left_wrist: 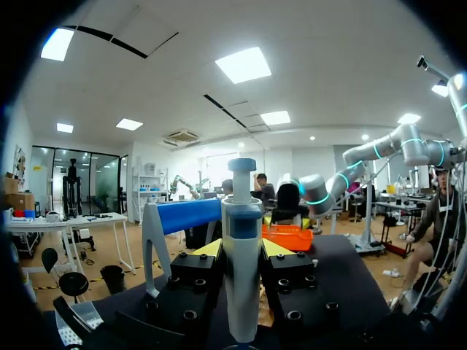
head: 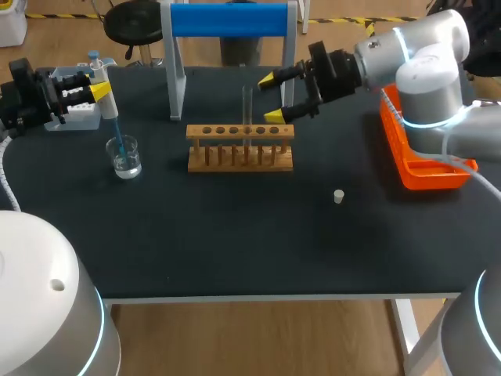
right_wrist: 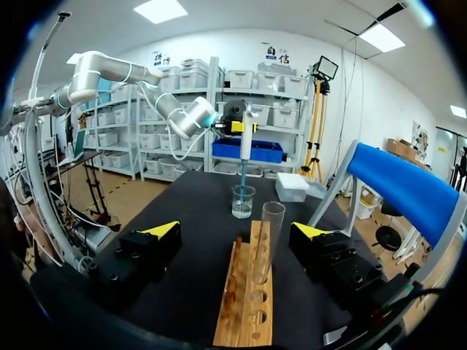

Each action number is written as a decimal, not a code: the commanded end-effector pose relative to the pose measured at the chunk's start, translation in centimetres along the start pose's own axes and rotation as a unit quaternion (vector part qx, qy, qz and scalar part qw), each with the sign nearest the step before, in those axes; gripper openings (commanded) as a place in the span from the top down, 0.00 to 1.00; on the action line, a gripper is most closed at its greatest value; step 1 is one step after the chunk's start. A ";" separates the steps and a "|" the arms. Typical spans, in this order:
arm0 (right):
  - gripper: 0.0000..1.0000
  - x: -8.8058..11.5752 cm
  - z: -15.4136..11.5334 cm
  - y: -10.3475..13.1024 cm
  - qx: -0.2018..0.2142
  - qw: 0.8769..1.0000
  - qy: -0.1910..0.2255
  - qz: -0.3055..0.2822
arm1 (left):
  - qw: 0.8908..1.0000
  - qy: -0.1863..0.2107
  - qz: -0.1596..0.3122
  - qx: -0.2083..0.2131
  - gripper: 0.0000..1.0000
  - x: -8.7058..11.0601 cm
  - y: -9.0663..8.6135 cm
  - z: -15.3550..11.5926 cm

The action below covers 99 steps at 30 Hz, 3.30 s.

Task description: Invert the test tube, pick up the pipette, mount the tip to pipette, aspirate from beaker and dispense into the tube, eject the tip, return the pipette, and cap with the stopper.

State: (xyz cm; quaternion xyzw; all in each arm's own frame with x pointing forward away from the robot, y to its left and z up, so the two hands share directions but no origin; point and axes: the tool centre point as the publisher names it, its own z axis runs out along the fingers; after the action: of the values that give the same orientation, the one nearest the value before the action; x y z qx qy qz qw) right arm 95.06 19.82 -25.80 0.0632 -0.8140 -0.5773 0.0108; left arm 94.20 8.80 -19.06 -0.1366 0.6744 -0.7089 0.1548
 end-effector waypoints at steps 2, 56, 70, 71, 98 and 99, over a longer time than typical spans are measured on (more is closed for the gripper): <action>0.00 -0.7 1.0 -0.6 0.007 1.000 0.002 0.004 | 1.000 0.001 0.000 0.000 1.00 0.0 0.0 0.0; 0.00 -3.0 5.5 -2.6 0.097 0.993 -0.062 -0.006 | 1.000 0.001 0.000 0.000 1.00 0.0 0.0 0.0; 0.00 -3.7 5.6 -2.6 0.104 0.992 -0.069 -0.014 | 1.000 0.001 0.000 0.000 1.00 0.0 0.0 0.0; 0.00 -3.7 5.6 -2.6 0.104 0.992 -0.070 -0.014 | 1.000 0.001 0.000 0.000 1.00 0.0 0.0 0.0; 0.00 -3.9 5.8 -2.6 0.117 0.990 -0.073 -0.023 | 1.000 0.001 0.000 0.000 1.00 0.0 0.0 0.0; 0.00 -3.9 5.8 -2.6 0.117 0.990 -0.073 -0.023 | 1.000 0.001 0.000 0.000 1.00 0.0 0.0 0.0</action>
State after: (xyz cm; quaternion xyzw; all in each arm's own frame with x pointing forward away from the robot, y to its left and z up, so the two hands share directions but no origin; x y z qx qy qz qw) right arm 98.38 24.81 -29.98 0.0398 -0.8722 -0.4823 -0.0712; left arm 94.20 8.80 -19.06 -0.1366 0.6744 -0.7089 0.1548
